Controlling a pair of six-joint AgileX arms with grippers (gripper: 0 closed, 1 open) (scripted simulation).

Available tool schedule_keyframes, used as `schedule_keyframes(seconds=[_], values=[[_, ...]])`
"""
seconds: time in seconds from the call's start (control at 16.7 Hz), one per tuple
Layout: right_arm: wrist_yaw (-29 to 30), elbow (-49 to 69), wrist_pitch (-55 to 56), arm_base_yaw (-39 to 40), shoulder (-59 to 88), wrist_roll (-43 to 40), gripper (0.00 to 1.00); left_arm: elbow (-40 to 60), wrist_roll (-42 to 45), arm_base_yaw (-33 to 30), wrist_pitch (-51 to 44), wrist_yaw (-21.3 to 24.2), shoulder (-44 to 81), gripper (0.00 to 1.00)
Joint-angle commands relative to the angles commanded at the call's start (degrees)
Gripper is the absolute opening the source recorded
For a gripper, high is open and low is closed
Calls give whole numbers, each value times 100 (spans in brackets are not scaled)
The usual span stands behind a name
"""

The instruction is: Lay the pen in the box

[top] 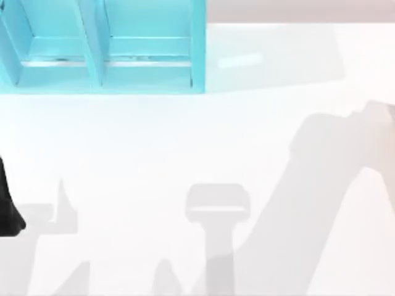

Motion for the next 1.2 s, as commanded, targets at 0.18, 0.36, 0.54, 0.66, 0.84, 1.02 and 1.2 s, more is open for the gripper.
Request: schedule_keyframes(seconds=[0.18,0.36,0.54,0.66,0.84,1.02,1.2], values=[[-283,-636,296,-171,-276,30,0,0,0,0,0,0,0,100],[-440,-875,487,-313,-388,25,0,0,0,0,0,0,0,100],[-440,-875,487,-313,-388,25,0,0,0,0,0,0,0,100],[-440,-875,487,-313,-388,25,8,0,0,0,0,0,0,100],[-440,-875,487,-313,-388,25,30,0,0,0,0,0,0,100],[-440,-875,487,-313,-388,25,53,0,0,0,0,0,0,100],[-440,-875,487,-313,-388,25,75,0,0,0,0,0,0,100]])
